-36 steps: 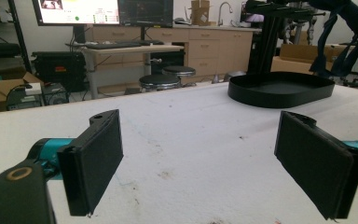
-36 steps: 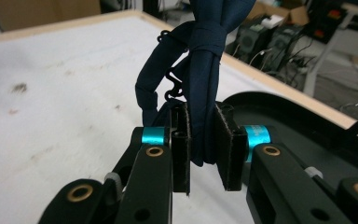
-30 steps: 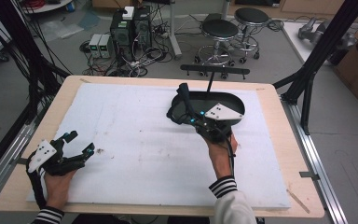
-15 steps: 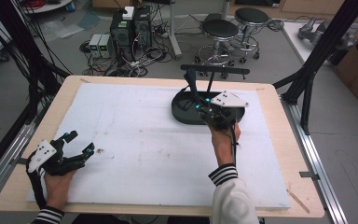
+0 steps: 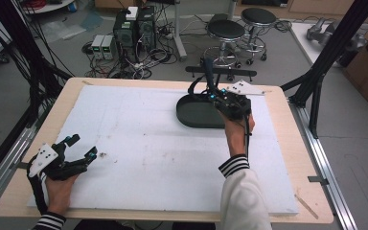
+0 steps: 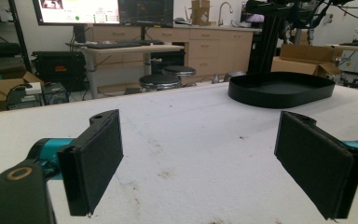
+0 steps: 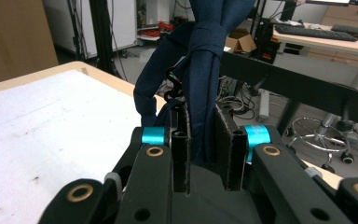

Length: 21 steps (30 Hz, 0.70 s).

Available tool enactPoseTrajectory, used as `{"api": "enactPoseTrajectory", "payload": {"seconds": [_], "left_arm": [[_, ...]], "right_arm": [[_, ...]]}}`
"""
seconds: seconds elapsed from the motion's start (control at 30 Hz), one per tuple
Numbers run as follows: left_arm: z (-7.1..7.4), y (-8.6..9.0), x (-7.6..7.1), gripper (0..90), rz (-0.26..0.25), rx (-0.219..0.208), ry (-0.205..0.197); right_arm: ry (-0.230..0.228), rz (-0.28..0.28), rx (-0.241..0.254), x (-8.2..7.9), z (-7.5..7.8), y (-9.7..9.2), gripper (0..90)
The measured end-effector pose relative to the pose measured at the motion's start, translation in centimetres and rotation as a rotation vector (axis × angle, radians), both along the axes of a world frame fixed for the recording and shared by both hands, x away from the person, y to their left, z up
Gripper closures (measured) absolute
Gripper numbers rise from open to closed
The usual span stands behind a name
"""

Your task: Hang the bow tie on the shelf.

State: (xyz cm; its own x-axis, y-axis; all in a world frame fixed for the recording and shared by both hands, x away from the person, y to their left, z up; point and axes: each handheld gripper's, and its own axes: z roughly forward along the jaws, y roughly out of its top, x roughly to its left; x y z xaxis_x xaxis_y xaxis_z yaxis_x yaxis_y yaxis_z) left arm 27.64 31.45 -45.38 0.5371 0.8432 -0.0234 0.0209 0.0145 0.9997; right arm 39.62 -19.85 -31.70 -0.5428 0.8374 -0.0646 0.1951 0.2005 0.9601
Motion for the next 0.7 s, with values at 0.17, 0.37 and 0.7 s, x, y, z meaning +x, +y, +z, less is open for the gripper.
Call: {"api": "enactPoseTrajectory", "payload": {"seconds": [0.17,0.37,0.7], "left_arm": [[0.0,0.0,0.0,15.4,-0.001,-0.001,0.0],[0.0,0.0,0.0,15.4,0.0,0.0,-0.001],[0.0,-0.1,0.0,15.5,0.0,0.008,-0.001]], "right_arm": [[0.008,-0.013,-0.009,0.9,0.2,-0.7,77.9],[0.014,-0.001,-0.032,2.0,0.9,-1.5,78.0],[0.037,-0.033,-0.036,3.8,0.6,-2.5,77.9]]}}
